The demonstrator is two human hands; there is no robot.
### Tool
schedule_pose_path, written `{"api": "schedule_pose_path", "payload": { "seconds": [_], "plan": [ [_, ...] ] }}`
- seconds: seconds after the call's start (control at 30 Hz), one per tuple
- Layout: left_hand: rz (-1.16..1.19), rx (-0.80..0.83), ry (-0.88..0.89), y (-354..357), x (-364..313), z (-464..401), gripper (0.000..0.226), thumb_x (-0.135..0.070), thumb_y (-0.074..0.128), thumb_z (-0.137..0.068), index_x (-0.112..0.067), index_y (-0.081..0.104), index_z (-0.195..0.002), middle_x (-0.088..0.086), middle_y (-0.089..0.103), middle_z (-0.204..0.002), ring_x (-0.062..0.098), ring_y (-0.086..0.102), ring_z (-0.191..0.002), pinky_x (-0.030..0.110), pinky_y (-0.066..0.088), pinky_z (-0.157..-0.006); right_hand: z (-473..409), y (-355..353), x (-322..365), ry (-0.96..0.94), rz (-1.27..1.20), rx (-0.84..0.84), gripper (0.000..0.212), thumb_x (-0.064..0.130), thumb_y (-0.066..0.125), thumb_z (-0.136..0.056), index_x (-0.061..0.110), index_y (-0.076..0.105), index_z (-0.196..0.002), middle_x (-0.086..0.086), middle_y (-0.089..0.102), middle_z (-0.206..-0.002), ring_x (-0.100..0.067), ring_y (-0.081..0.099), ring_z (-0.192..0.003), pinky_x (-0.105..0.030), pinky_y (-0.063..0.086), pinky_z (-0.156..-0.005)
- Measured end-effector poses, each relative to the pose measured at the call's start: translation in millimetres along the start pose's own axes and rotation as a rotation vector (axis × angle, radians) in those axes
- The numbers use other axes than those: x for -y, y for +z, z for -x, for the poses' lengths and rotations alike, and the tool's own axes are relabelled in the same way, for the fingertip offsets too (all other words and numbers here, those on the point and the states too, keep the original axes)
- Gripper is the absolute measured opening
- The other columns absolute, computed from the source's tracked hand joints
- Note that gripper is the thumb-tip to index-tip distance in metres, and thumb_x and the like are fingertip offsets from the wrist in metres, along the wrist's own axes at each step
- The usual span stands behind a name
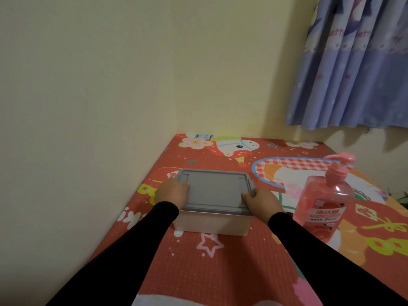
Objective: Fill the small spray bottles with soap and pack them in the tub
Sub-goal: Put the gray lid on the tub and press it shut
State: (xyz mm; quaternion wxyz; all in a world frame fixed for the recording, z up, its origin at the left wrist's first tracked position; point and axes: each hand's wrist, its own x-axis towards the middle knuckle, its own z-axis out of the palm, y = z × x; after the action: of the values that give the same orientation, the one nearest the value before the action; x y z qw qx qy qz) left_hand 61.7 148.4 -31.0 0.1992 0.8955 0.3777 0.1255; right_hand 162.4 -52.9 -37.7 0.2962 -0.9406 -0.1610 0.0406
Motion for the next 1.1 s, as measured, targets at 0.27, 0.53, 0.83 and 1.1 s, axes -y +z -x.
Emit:
{"api": "schedule_pose_path", "payload": {
  "seconds": [0.27,0.53,0.83,1.1],
  "plan": [
    [-0.113,-0.004,0.081,0,0,-2,0.043,-0.036,0.040,-0.102,0.000,0.061,-0.092,0.019,0.066,-0.102,0.031,0.056,-0.083,0.031,0.034,-0.065,1,6,1,-0.069,0.083,-0.076,0.032,0.029,0.044,-0.097,0.006,0.063,-0.084,-0.010,0.065,-0.082,-0.026,0.062,-0.078,-0.029,0.042,-0.066],
    [0.288,0.033,0.003,4,18,-3,0.050,-0.047,0.048,-0.095,-0.004,0.052,-0.121,0.012,0.063,-0.106,0.029,0.058,-0.091,0.034,0.040,-0.069,11,6,-11,-0.022,-0.329,0.057,0.043,0.052,0.039,-0.095,0.023,0.053,-0.124,-0.001,0.061,-0.116,-0.023,0.059,-0.106,-0.038,0.048,-0.091],
    [0.936,0.467,0.266,14,68,13,0.095,-0.012,0.086,-0.069,-0.037,0.032,-0.143,-0.009,0.061,-0.130,0.008,0.059,-0.118,0.030,0.052,-0.094,29,21,-49,-0.229,-0.519,0.363,0.107,0.049,0.085,-0.062,0.050,0.014,-0.142,0.027,0.054,-0.127,0.003,0.055,-0.116,-0.021,0.048,-0.096],
    [0.901,0.413,0.313,25,69,12,0.109,0.014,0.078,-0.066,-0.041,0.021,-0.141,-0.018,0.057,-0.126,-0.013,0.058,-0.105,0.012,0.051,-0.078,29,33,-49,-0.232,-0.409,0.190,0.116,0.026,0.084,-0.070,0.037,0.001,-0.149,0.028,0.049,-0.119,-0.005,0.051,-0.113,-0.021,0.041,-0.091]
  ]
}}
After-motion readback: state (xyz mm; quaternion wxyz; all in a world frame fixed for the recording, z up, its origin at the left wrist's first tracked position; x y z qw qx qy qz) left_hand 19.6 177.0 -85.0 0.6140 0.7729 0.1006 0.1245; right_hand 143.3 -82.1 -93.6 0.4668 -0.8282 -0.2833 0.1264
